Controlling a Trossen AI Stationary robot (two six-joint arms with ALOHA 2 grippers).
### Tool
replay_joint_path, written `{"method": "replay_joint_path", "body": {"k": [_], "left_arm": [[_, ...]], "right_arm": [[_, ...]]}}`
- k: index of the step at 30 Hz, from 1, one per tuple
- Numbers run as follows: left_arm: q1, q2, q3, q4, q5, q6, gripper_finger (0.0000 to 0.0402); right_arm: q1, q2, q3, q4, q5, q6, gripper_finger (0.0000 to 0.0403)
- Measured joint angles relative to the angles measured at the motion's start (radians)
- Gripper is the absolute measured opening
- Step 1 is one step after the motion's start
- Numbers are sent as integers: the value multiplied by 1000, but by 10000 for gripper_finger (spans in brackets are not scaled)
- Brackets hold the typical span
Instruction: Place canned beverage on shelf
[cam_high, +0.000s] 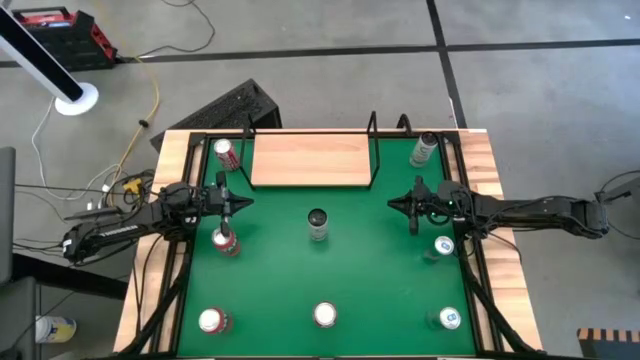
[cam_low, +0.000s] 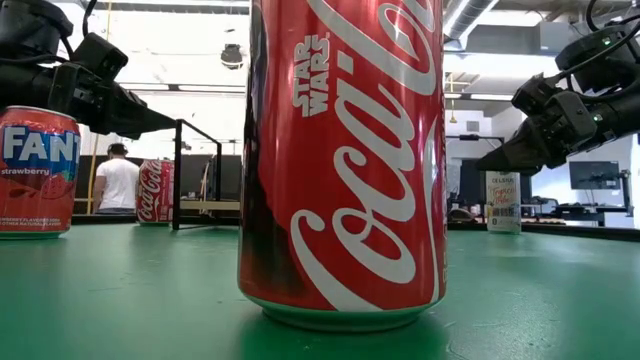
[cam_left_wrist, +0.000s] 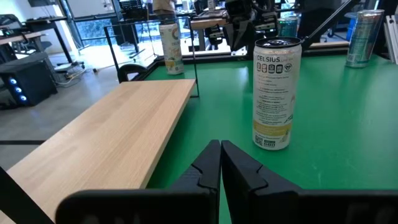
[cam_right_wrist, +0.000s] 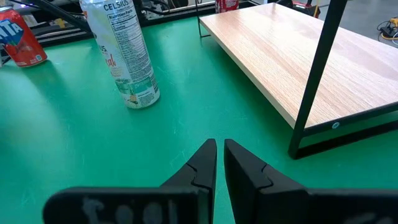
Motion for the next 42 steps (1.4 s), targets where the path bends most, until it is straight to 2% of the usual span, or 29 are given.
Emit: {"method": "replay_joint_path", "body": {"k": [20,28,31,33,36,42], "left_arm": [[0,0,0,9,5,-1,0],[0,0,0,44,53,-452,0],[0,0,0,48,52,-600,0],[0,0,0,59,29,-627,0],[1,0,0,139,-34,-633,0],[2,0,0,347,-247,-626,0]], "right_arm": [[0,0,0,0,0,0,58],[0,0,0,0,0,0,58],[0,0,0,3,0,-96,58],[0,0,0,3,0,-157,58],[0,0,0,5,0,-168,58],[1,0,3,155,0,-150,58]]}}
